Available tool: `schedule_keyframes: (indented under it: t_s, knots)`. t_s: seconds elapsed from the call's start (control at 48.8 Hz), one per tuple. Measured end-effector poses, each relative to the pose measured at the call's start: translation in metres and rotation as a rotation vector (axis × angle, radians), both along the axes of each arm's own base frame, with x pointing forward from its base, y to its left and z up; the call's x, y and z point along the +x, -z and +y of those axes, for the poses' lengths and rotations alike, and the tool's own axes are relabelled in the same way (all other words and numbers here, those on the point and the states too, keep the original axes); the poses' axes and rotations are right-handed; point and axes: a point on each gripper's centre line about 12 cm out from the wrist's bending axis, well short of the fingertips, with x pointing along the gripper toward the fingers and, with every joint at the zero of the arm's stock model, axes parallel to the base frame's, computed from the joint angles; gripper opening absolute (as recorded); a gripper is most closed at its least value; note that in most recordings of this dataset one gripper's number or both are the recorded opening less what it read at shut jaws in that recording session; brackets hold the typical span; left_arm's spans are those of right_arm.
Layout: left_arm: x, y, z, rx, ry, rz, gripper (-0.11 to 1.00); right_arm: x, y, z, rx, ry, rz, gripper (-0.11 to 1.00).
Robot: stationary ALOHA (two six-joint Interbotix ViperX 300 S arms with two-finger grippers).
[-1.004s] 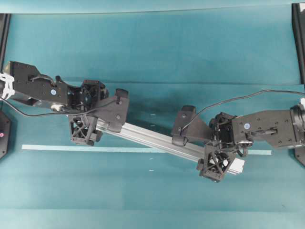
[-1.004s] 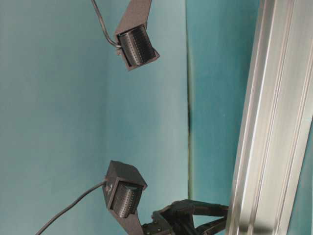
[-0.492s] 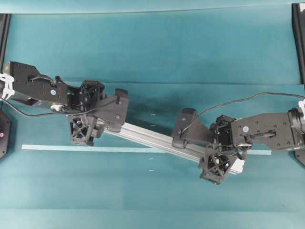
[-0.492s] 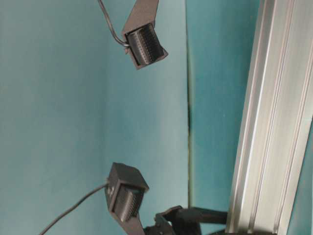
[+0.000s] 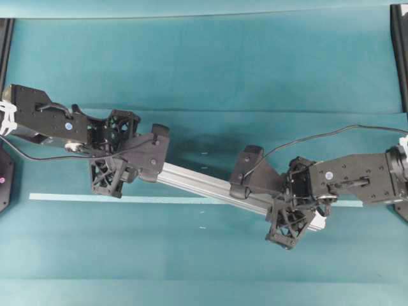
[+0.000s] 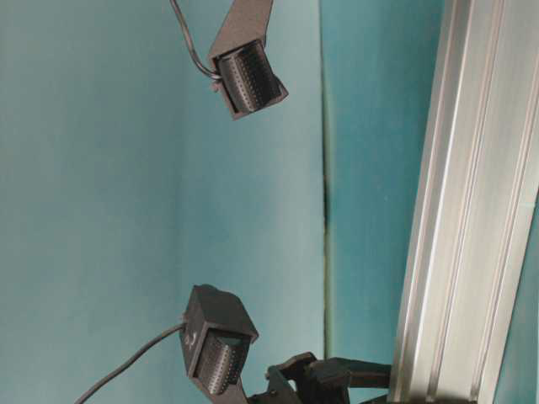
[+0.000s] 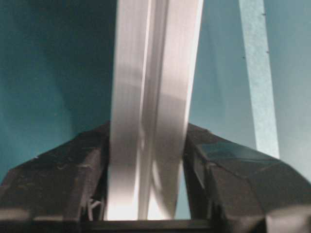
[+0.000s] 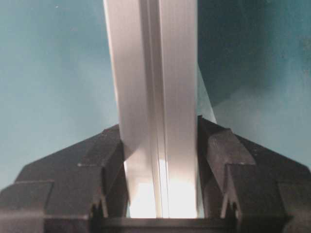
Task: Lift the metal rail with both hands.
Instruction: 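Lift the rail with both grippers and rotate it level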
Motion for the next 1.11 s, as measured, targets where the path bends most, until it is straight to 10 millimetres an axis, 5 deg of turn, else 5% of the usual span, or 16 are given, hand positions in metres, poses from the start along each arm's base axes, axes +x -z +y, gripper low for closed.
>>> schedule_keyframes:
  t_s: [0.348, 0.533, 0.779, 1.106]
  knots:
    - [0.001, -0.001, 0.000, 0.000, 0.000, 0.002, 0.36, 0.001, -0.001, 0.001, 0.016, 0.014, 0.003, 0.40]
    - [0.001, -0.017, -0.002, 0.001, 0.006, 0.003, 0.36, 0.004, -0.014, 0.003, 0.026, 0.014, 0.003, 0.40]
    - [0.002, -0.058, -0.001, 0.003, 0.004, 0.010, 0.36, 0.006, -0.062, 0.006, 0.039, -0.006, 0.022, 0.40]
    - [0.000, -0.136, 0.000, 0.007, -0.005, -0.007, 0.36, 0.004, -0.156, -0.002, 0.055, -0.009, -0.010, 0.40]
